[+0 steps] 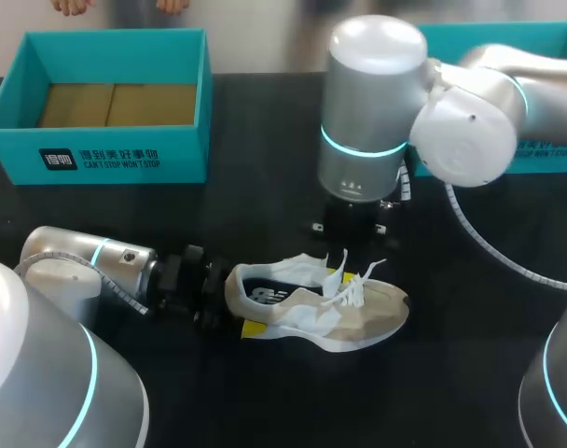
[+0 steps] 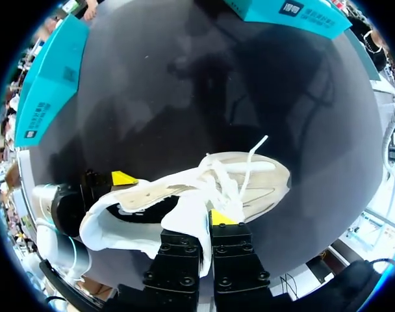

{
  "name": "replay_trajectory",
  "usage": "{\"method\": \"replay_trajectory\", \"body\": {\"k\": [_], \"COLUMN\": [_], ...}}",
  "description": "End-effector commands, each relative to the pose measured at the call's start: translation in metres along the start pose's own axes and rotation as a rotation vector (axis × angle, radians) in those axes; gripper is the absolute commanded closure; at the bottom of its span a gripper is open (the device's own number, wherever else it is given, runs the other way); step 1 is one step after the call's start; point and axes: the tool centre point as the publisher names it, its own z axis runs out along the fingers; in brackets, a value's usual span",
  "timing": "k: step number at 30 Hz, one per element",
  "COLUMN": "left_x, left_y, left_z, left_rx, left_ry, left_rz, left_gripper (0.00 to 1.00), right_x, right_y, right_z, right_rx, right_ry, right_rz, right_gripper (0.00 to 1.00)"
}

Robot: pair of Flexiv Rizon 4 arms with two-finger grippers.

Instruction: Take the shoe out of the shoebox, open the shoe tongue, remove and reinsert the insole, then place the shoe into the shoebox

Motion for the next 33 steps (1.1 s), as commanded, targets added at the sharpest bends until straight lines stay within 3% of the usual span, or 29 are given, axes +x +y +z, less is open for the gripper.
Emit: {"method": "replay_trajectory", "body": {"k": [1,6,15,22,33], "left_x": [0.001,0.001,0.001,0.001,0.001], "left_y": [-0.001,-0.001,-0.001,-0.001,-0.001], "left_z": [0.000,0.000,0.000,0.000,0.000], "left_rx": [-0.001,-0.001,-0.001,-0.001,-0.001], "left_ry": [-0.002,-0.002,-0.002,-0.002,-0.002], "left_rz": [0.000,0.000,0.000,0.000,0.000], "left_gripper": [1.00,1.00,1.00,1.00,1.00], "right_x": [-0.012,-0.038,-0.061,-0.069,-0.070], "right_y": [-0.004,-0.001,0.003,0.007,0.013], "right_z": [-0.002,-0.009,0.001,0.013,0.027], "right_rx": [-0.008,-0.016,0.039,0.082,0.075], "right_ry": [0.020,0.099,0.222,0.278,0.330], "right_rz": [0.272,0.226,0.159,0.130,0.031], "right_gripper": [1.00,1.00,1.00,1.00,1.00]}}
